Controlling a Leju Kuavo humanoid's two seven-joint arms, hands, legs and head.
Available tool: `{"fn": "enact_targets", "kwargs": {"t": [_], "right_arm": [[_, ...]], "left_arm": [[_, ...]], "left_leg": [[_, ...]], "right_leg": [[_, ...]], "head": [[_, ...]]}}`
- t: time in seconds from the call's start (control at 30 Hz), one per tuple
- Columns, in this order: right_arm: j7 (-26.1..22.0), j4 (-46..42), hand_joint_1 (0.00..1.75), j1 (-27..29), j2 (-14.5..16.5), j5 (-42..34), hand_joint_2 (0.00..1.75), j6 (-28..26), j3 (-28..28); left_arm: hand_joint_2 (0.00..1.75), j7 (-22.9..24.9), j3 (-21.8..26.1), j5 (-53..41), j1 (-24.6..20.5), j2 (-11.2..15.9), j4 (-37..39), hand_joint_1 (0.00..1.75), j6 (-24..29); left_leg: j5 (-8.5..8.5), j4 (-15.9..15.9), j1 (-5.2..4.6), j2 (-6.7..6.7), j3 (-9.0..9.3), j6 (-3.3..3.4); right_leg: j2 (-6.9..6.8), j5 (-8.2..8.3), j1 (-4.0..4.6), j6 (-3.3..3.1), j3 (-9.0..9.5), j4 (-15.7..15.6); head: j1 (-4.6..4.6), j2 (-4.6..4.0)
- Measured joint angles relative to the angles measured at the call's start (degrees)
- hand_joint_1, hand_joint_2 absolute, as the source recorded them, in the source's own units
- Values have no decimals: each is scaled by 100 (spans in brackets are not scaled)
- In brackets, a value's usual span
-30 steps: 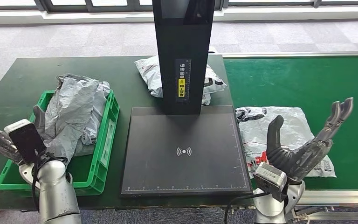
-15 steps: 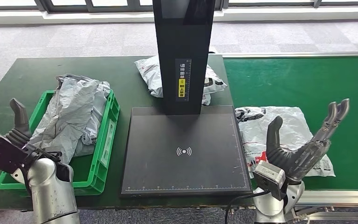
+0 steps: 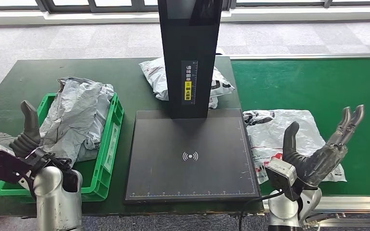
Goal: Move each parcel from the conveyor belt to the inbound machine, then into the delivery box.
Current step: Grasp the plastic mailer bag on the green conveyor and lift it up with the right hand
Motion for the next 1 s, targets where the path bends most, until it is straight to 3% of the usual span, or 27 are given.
{"fn": "enact_targets", "kwargs": {"t": [0.63, 0.7, 0.8, 0.87, 0.93, 1.0], "right_arm": [[59, 102, 0, -44, 9, 95, 175, 0, -215], [354, 162, 0, -94, 9, 655, 175, 0, -288], [984, 518, 0, -356, -2, 2029, 175, 0, -693], [1256, 818, 0, -562, -28, 2541, 175, 0, -1028], [1360, 1046, 0, -706, -63, 2706, 175, -1, -1284], [1376, 1205, 0, -788, -90, 2755, 175, -2, -1436]], "left_arm": [[175, 1, -181, 103, 116, 39, -102, 0, -102], [175, -5, -260, 753, 185, 72, -142, 0, -725], [175, -50, -541, 2534, 441, 183, -328, 0, -2977], [175, -85, -690, 3084, 587, 239, -477, 0, -4140], [175, -95, -769, 3215, 691, 275, -598, 0, -4472], [175, -96, -817, 3260, 765, 301, -682, 0, -4462]], "left_leg": [[0, 0, 0, 0, 0, 0], [0, 0, 0, 3, 2, 0], [0, 0, 0, 8, 2, 0], [0, 0, -1, 5, 2, 0], [0, 1, -2, 3, 2, 0], [0, 1, -2, 4, 2, 0]], "right_leg": [[0, 0, 1, 0, 0, 1], [2, 0, 1, 0, -1, 0], [5, 0, 0, 0, -4, 0], [3, 0, -2, 0, -2, 0], [2, 1, -3, 0, -1, 0], [2, 1, -2, 0, -3, -1]], "head": [[0, 0], [-1, 0], [-1, 0], [0, 0], [1, 0], [0, 0]]}}
